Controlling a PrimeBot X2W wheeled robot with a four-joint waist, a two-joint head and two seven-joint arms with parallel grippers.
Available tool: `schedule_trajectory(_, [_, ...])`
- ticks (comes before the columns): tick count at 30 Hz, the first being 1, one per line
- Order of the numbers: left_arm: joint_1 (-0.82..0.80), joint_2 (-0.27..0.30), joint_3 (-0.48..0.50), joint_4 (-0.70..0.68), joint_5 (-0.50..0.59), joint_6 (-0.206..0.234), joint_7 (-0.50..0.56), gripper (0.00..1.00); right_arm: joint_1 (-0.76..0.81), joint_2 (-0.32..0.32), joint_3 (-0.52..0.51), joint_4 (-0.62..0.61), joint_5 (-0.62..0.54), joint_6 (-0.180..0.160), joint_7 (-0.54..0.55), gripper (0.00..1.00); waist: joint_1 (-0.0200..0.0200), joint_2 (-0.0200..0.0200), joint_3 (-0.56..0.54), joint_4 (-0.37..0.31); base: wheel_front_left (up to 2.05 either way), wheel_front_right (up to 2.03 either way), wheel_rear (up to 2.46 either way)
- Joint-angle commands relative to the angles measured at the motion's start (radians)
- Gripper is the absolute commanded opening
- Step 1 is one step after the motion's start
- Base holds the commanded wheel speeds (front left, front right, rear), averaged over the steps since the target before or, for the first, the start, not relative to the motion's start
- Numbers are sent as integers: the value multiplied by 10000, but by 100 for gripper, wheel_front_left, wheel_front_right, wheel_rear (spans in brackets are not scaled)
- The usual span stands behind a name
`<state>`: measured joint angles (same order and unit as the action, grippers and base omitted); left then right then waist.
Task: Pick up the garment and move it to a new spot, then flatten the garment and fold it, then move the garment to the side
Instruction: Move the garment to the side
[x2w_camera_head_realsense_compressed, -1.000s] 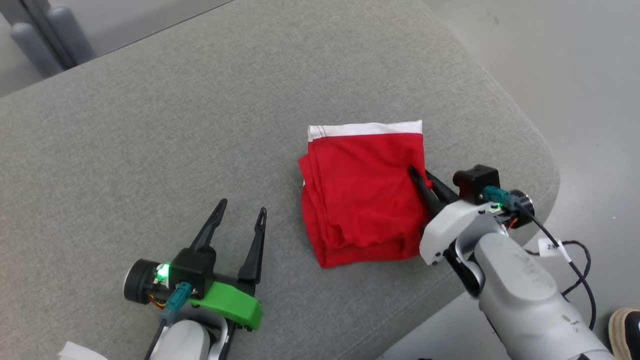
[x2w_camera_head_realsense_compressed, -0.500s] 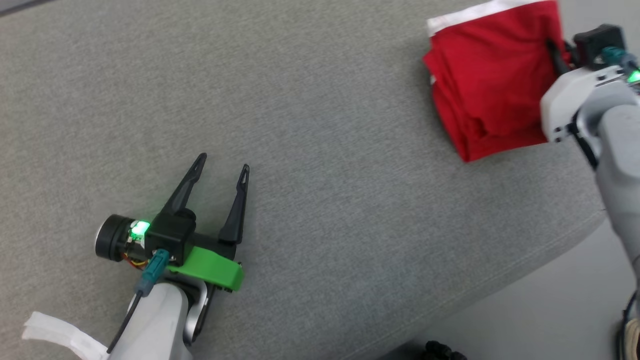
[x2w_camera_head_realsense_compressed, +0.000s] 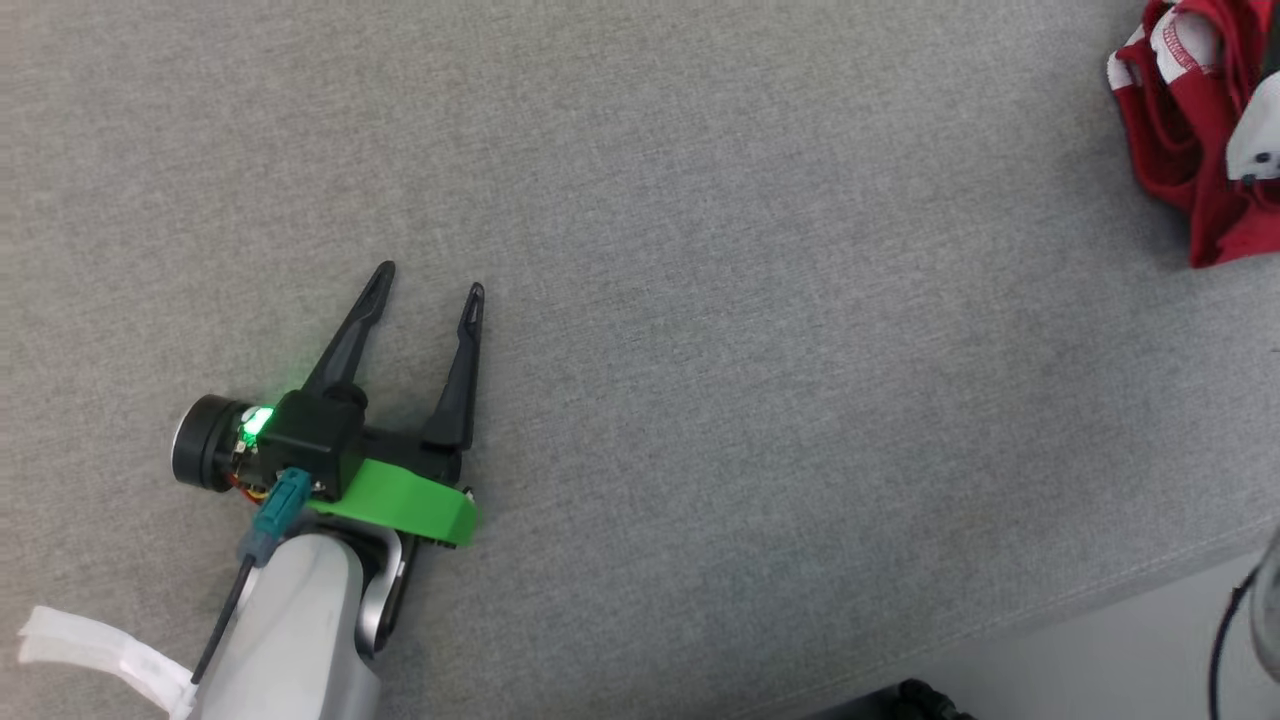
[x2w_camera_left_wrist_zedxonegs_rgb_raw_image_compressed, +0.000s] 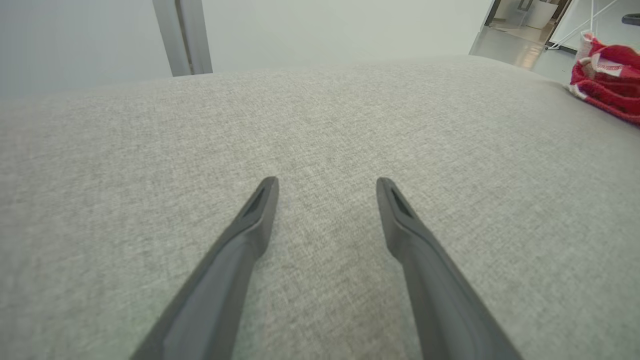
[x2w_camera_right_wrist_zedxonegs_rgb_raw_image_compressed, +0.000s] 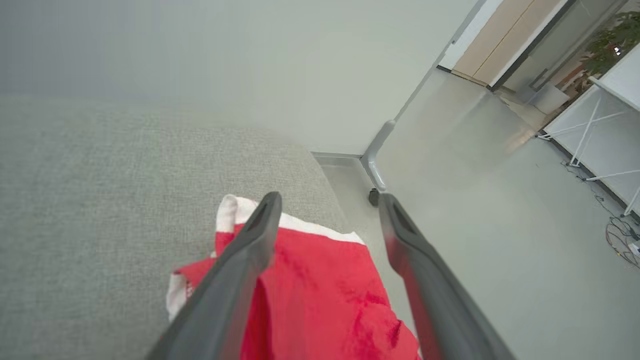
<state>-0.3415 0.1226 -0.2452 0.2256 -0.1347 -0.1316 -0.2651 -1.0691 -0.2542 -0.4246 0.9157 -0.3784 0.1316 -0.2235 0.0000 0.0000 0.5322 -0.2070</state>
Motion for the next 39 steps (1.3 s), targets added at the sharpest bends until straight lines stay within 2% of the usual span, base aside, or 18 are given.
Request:
schedule_trajectory(1, [147,42,153,140,-89,28,14,100,155,169,-289,-162,-37,-18,-163,100,0,0,-306,85,0,0,0])
schedule_trajectory(6, [361,-182,610,226,-63,28,6,100,231,1119,-354,-913,200,-18,-413,100,0,0,-969,225,0,0,0])
schedule_trajectory(12, [589,-389,1321,356,25,28,6,100,1236,1804,1121,-3256,1984,-18,-411,100,0,0,-1686,458,0,0,0])
schedule_trajectory(18, [750,-567,1968,561,92,28,6,100,2833,1983,2305,-4667,3470,-17,-411,100,0,0,-2335,752,0,0,0])
schedule_trajectory(22, [955,-629,2258,716,120,28,6,100,3893,2020,2942,-5060,4315,-18,-412,100,0,0,-2789,998,0,0,0])
schedule_trajectory(27, [1256,-694,2533,958,153,38,6,100,5398,2016,3221,-5199,5089,-17,-411,100,0,0,-3374,1366,0,0,0])
schedule_trajectory(39, [2702,-710,2671,1027,-118,284,6,100,7877,2010,3939,-4713,5699,-17,-413,100,0,0,-4494,1648,0,0,0])
